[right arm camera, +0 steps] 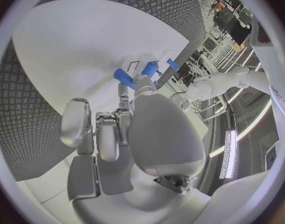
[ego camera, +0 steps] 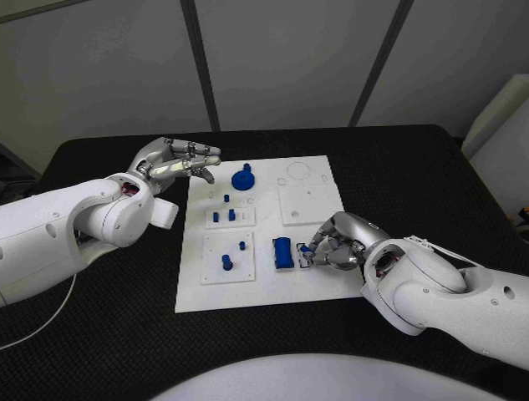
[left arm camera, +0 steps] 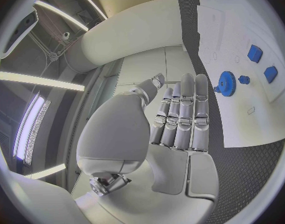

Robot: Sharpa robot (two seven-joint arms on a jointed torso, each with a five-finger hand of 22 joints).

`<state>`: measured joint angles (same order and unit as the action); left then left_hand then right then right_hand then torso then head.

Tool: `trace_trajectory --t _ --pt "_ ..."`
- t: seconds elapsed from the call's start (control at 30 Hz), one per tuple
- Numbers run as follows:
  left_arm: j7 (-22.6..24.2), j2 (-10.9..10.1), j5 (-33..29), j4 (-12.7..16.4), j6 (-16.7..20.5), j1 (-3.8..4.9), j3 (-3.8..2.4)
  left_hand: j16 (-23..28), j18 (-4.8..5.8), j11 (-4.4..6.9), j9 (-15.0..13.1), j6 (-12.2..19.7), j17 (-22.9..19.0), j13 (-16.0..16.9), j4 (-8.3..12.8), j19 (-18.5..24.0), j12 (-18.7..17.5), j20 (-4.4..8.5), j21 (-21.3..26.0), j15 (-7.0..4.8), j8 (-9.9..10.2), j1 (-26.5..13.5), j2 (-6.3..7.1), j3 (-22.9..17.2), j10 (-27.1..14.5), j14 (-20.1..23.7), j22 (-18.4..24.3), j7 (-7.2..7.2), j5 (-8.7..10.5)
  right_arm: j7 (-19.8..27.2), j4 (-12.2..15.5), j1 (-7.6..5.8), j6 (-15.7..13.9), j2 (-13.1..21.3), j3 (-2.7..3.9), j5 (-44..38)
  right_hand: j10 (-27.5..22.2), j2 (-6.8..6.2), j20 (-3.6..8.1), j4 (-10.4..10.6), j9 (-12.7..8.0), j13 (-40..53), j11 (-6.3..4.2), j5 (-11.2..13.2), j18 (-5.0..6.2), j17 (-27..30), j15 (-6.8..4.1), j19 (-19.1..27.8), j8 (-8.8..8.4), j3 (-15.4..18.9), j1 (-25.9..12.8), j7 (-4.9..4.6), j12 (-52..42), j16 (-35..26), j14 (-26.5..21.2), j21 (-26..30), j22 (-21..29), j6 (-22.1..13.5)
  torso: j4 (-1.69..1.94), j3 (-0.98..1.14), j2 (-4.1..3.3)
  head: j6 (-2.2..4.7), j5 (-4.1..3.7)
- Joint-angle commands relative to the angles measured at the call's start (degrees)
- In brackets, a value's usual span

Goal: Assemble the parts on the task board

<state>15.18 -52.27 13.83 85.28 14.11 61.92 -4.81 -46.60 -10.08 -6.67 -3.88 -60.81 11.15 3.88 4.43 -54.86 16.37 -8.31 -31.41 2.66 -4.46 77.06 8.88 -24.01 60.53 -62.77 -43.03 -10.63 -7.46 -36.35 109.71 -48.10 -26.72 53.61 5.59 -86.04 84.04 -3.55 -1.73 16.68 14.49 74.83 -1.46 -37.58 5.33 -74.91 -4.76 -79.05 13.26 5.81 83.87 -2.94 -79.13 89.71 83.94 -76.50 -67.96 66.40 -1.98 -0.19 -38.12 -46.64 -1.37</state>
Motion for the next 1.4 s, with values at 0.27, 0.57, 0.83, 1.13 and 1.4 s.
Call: trace_trajectory --t 0.27,0.57,0.83,1.13,1.4 --pt "0.27 0.15 -0.15 -0.02 -0.80 0.07 -0.04 0.34 -0.29 0.00 0.08 -0.02 -0.09 -0.06 0.16 0.15 0.31 -0.07 0.19 -0.18 0.02 -0.01 -0.62 -0.16 -0.16 -0.01 0.06 0.45 0.21 -0.61 -2.03 -0.11 5.15 -1.71 0.02 0.48 1.42 0.02 0.35 0.03 0.32 6.75 -0.26 1.73 -0.71 -15.09 -0.32 0.07 0.28 -0.63 -3.26 0.41 0.45 0.29 6.06 0.03 0.14 0.91 -0.04 0.01 -0.06 -0.01 0.21" --pt "0.14 0.20 -0.15 -0.12 -0.95 0.07 -0.04 0.34 -0.29 0.00 0.08 -0.02 -0.09 -0.06 0.16 0.15 0.31 -0.07 0.19 -0.18 0.02 -0.01 -0.62 -0.16 -0.16 -0.01 0.06 0.45 0.21 -0.98 -2.36 -0.12 5.73 -2.15 0.03 -0.10 1.73 0.04 0.59 0.02 1.51 7.08 -0.73 1.34 -0.71 -15.09 -0.66 0.01 1.64 0.32 -9.08 1.08 0.11 0.29 6.06 0.03 0.00 2.32 -0.05 0.07 -0.01 -0.11 0.21" --pt "0.00 0.28 -0.15 -0.22 -1.12 0.07 -0.04 0.33 -0.28 -0.02 0.07 -0.05 -0.10 -0.08 0.16 0.15 0.37 -0.06 0.21 -0.16 0.00 -0.04 -0.64 -0.18 -0.24 0.02 0.04 0.44 0.22 -0.76 -2.29 -0.12 5.59 -2.45 0.03 -0.26 1.93 0.51 0.78 0.05 2.20 7.37 -0.95 2.74 -0.73 -15.09 -0.85 -0.08 2.42 1.32 -11.48 1.35 -0.22 0.29 6.06 -0.02 -0.15 2.55 -0.05 0.08 0.01 -0.07 0.17" --pt "-0.10 0.31 -0.15 -0.27 -1.19 0.06 -0.04 0.33 -0.28 -0.02 0.07 -0.05 -0.10 -0.08 0.16 0.15 0.37 -0.06 0.21 -0.16 0.00 -0.04 -0.64 -0.18 -0.24 0.02 0.04 0.44 0.22 -0.73 -2.37 -0.12 5.38 -2.56 0.03 -0.45 2.02 0.98 0.88 0.09 2.70 7.53 -1.03 3.81 -0.74 -15.09 -0.94 -0.10 2.93 2.08 -13.26 1.44 -0.37 0.29 6.06 -0.01 -0.19 2.46 -0.06 0.04 -0.02 -0.06 0.12" --pt "-0.12 0.43 -0.15 -0.55 -1.21 0.04 -0.04 0.33 -0.28 -0.02 0.07 -0.05 -0.10 -0.08 0.16 0.15 0.37 -0.06 0.21 -0.16 0.00 -0.04 -0.64 -0.18 -0.24 0.02 0.04 0.44 0.22 -0.23 -2.21 -0.12 4.81 -2.71 0.03 -0.60 2.21 1.84 0.89 0.16 3.62 7.88 -1.02 9.84 -0.77 -15.09 -0.94 -0.16 3.86 4.27 -17.89 1.47 -0.71 0.29 6.06 -0.03 -0.34 2.26 -0.05 0.05 0.01 -0.12 0.11"
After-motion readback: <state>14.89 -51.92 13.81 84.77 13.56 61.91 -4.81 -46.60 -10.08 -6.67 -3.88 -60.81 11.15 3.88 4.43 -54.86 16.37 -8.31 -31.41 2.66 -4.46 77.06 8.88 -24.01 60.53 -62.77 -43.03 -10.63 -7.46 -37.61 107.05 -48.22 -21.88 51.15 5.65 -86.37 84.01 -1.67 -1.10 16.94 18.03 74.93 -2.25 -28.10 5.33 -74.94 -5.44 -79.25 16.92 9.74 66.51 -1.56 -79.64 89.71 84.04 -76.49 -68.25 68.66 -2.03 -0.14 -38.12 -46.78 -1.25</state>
